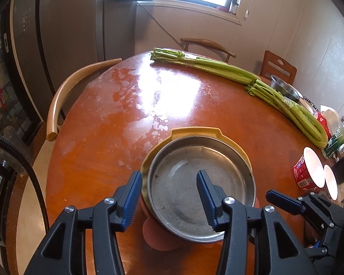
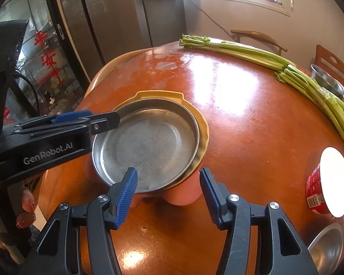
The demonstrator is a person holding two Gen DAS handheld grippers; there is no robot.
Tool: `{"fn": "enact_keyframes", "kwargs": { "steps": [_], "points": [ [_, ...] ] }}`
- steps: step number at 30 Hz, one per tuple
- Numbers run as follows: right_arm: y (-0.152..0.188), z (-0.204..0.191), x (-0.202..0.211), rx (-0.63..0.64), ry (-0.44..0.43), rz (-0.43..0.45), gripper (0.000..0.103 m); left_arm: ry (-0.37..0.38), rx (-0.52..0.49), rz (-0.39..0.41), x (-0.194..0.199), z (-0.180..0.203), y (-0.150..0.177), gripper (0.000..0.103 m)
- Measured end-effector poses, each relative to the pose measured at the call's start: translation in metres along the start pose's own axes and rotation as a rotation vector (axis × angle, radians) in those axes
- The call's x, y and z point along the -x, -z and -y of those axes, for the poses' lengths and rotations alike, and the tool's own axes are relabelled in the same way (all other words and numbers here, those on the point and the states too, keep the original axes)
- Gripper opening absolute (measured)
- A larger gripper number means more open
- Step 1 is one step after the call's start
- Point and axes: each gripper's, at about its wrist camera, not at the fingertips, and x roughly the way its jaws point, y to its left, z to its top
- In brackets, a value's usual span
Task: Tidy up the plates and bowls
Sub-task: 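Open the left tool and release the silver pan rim, then move the left tool to the rim of the large steel bowl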
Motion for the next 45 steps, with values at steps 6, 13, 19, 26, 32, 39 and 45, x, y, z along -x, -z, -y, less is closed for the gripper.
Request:
{"fn": "enact_keyframes", "kwargs": {
  "steps": [6,13,19,26,32,39,45],
  "points": [
    [0.001,0.001,0.008,-0.002,0.014,0.026,0.059,-0.012,0.018,0.010,0.006,-0.007,0.002,0.052],
    [0.003,0.006,0.018,-0.026,0.006,0.048,0.059,-0.002,0.050,0.022,0.012,-0.014,0.005,0.053],
    [0.007,0.010,0.025,-0.028,0.005,0.054,0.059,0.038,0.095,-0.005,0.012,-0.026,0.010,0.055],
    [0.012,0.017,0.030,-0.028,0.000,0.052,0.059,0.112,0.170,-0.069,0.000,-0.038,0.016,0.055],
    [0.017,0.022,0.033,-0.026,-0.004,0.051,0.059,0.138,0.213,-0.127,-0.020,-0.036,0.020,0.055],
    [0.022,0.037,0.023,-0.077,-0.029,0.000,0.059,0.118,0.207,-0.168,-0.036,-0.023,0.022,0.057],
    [0.025,0.048,0.015,-0.123,-0.059,-0.031,0.059,0.133,0.173,-0.188,-0.044,-0.004,0.017,0.057]
  ]
}}
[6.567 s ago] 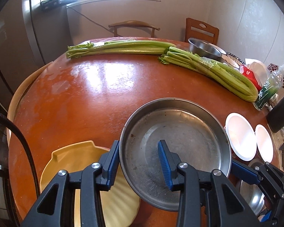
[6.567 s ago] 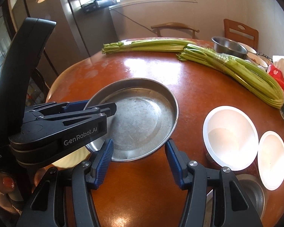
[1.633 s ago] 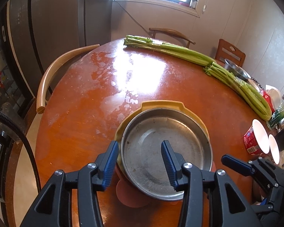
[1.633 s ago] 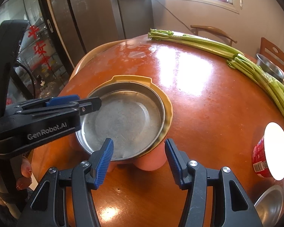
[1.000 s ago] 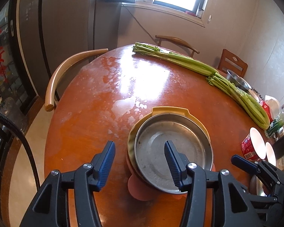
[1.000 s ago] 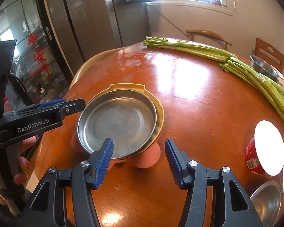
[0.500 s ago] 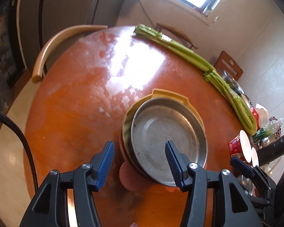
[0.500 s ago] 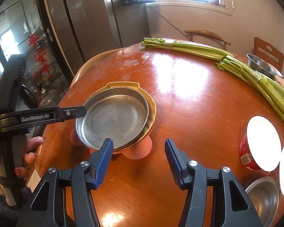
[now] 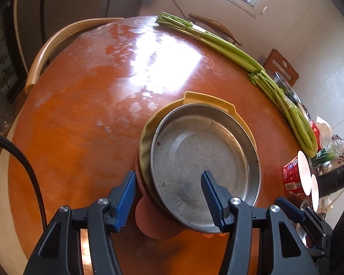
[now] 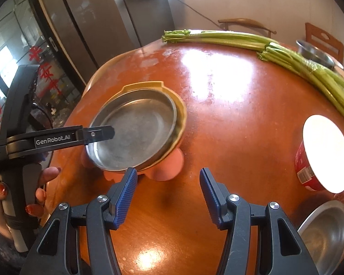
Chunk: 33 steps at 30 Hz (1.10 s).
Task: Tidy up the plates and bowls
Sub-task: 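Move the left tool to the rim of the large steel bowl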
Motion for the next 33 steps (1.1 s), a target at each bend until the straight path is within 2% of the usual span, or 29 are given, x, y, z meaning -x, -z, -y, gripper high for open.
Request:
{"fn": "enact_keyframes", "kwargs": {
  "steps": [14,19,24,33],
  "points": [
    [0.005,0.022,0.018,-0.051,0.024,0.034,0.059,-0.014,-0.076,-0.014,-0.023,0.045,-0.012,0.057],
    [0.007,0.030,0.030,-0.052,0.038,0.061,0.059,-0.024,-0.065,-0.006,-0.027,0.049,-0.016,0.057],
    [0.012,0.041,0.039,-0.051,0.045,0.077,0.059,-0.094,-0.050,0.054,-0.015,0.048,-0.015,0.057],
    [0.012,0.049,0.045,-0.065,0.045,0.093,0.059,-0.118,-0.094,0.127,0.010,0.068,-0.010,0.057]
  ]
}}
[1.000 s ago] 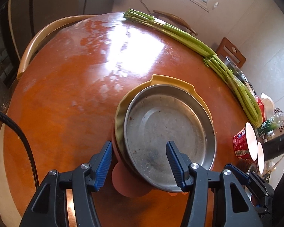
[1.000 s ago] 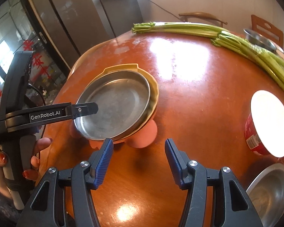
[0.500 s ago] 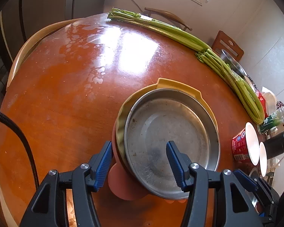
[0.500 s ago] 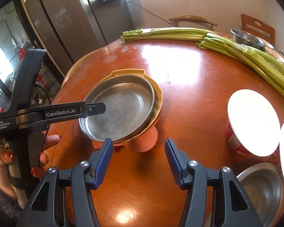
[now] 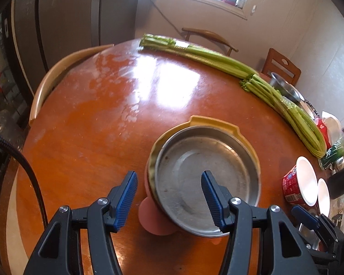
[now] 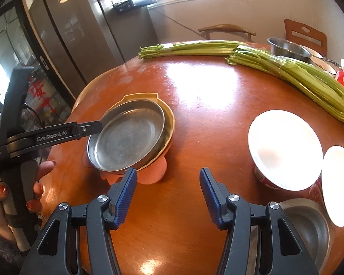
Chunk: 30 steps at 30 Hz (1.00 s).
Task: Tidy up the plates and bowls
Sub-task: 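Move the left tool to the rim of the large steel bowl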
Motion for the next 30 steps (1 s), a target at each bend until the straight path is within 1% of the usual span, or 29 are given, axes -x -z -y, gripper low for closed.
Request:
{"fn": "enact_keyframes", "kwargs": {
  "steps": [4,9,13,16,19,24,30],
  "points": [
    [0.000,0.006,0.009,0.001,0.018,0.028,0.059,-0.005,-0.034,0.028,0.009,0.015,0.001,0.057],
    [0.000,0.016,0.021,-0.017,0.042,0.068,0.059,0.032,-0.078,0.050,0.019,0.037,0.003,0.057],
    [0.003,0.024,0.028,-0.040,0.033,0.083,0.059,0.074,-0.097,0.043,0.021,0.051,0.006,0.057],
    [0.005,0.029,0.034,-0.051,0.024,0.089,0.059,0.082,-0.121,0.042,0.023,0.065,0.010,0.057],
    [0.006,0.034,0.040,-0.058,0.028,0.104,0.059,0.091,-0.138,0.043,0.026,0.075,0.013,0.057],
    [0.010,0.044,0.052,-0.074,0.039,0.131,0.059,0.131,-0.168,0.032,0.029,0.095,0.019,0.057],
    [0.016,0.057,0.066,-0.092,0.063,0.164,0.059,0.143,-0.213,0.035,0.033,0.118,0.027,0.057]
  ]
}}
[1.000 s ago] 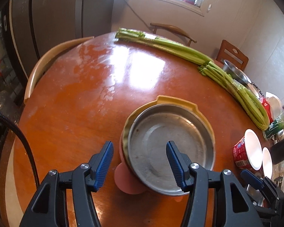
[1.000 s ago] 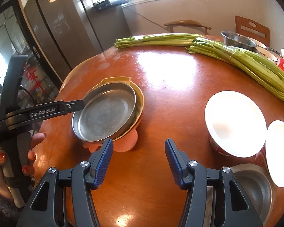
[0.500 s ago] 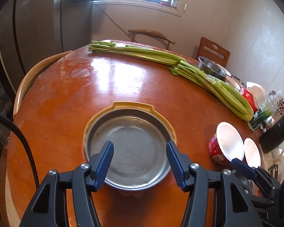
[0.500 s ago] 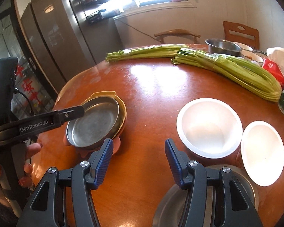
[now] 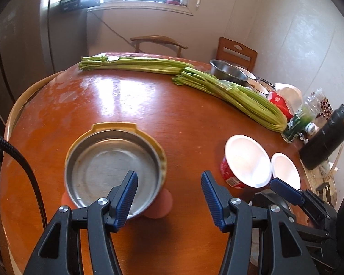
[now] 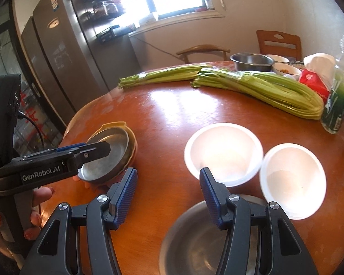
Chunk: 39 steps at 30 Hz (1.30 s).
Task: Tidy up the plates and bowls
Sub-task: 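Move the left tool to the rim of the large steel bowl, then close the left tool on the steel bowl rim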
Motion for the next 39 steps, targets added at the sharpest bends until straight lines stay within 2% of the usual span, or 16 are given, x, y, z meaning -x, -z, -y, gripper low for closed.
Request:
{"fn": "enact_keyframes", "kwargs": {
  "steps": [14,24,31,39],
  "points": [
    [0.014,0.032,0.034,-0.031,0.098,0.058,0.059,0.081,-0.114,-0.039,-0.009,0.053,0.017,0.057],
    [0.048,0.054,0.046,-0.065,0.155,0.022,0.059,0.154,-0.175,-0.096,-0.021,0.078,0.042,0.057],
    [0.070,0.077,0.047,-0.116,0.228,-0.024,0.059,0.177,-0.192,-0.145,-0.036,0.088,0.055,0.057],
    [0.090,0.085,0.043,-0.124,0.242,-0.075,0.059,0.194,-0.221,-0.187,-0.052,0.101,0.066,0.057]
  ]
}}
